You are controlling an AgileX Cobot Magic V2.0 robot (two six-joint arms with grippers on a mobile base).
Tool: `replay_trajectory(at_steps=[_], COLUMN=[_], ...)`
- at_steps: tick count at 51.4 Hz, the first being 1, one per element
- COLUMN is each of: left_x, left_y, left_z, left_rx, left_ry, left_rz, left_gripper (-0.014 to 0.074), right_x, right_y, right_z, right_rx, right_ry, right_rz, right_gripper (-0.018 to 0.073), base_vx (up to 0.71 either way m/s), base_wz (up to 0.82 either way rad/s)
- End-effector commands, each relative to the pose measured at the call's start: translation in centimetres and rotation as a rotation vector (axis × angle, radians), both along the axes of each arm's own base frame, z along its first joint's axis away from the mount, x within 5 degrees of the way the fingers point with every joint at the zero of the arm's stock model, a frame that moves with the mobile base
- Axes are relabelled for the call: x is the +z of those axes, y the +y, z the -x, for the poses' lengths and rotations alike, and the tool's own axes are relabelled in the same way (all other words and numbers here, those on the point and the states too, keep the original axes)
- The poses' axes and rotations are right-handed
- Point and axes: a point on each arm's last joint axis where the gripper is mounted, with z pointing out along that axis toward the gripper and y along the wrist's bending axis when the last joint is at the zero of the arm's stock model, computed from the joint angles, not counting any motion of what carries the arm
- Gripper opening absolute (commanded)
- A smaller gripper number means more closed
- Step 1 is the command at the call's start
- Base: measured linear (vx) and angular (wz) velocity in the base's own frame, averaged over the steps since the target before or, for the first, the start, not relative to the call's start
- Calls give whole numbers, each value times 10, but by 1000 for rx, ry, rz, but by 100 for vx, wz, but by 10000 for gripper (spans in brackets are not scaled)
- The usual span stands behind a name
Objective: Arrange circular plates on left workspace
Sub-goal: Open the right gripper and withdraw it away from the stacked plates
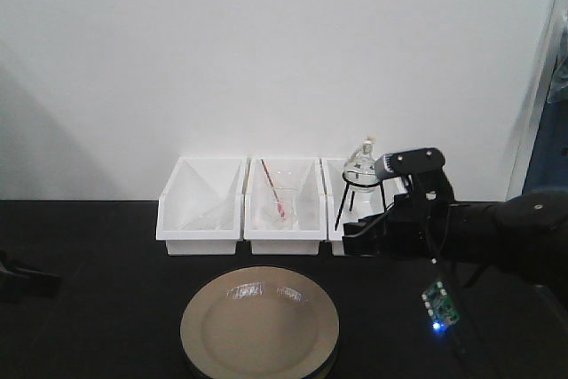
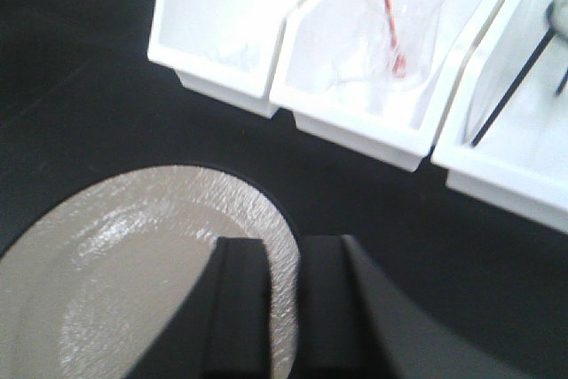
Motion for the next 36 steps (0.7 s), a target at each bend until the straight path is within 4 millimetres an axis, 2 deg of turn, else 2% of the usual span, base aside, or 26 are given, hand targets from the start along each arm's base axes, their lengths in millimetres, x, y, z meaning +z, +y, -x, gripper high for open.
replay_trajectory(at_steps=[1, 8, 10, 18, 19, 22, 29, 36], left_x=[15, 3, -2, -22, -30, -37, -50, -66], left_y=[-1, -2, -2, -3, -3, -3, -4, -4], left_z=[6, 23, 32, 73, 93, 109, 141, 156], left_rx=[48, 89, 101, 126, 151, 172, 200, 245], left_ry=[-56, -73, -82, -166, -227, -270, -366, -415], left_rz=[27, 22, 14, -37, -63, -77, -93, -75], left_gripper=[-6, -1, -1, -1, -1, -1, -1, -1], right_x=[54, 76, 83, 89, 84, 82, 62, 40], right_y=[-11, -24, -29, -48, -58, -64, -74, -82], right_z=[23, 57, 74, 134, 166, 188, 226, 241], right_rx=[-41, -105, -123, -181, -219, -242, -276, -331], right_ry=[-104, -114, -142, -254, -312, -358, -410, -457], right_rz=[-11, 3, 21, 62, 46, 29, 14, 19], right_gripper=[-15, -6, -5, -5, -5, -5, -5, -5], base_vx=[0, 0, 0, 0, 0, 0, 0, 0], base_wz=[0, 0, 0, 0, 0, 0, 0, 0])
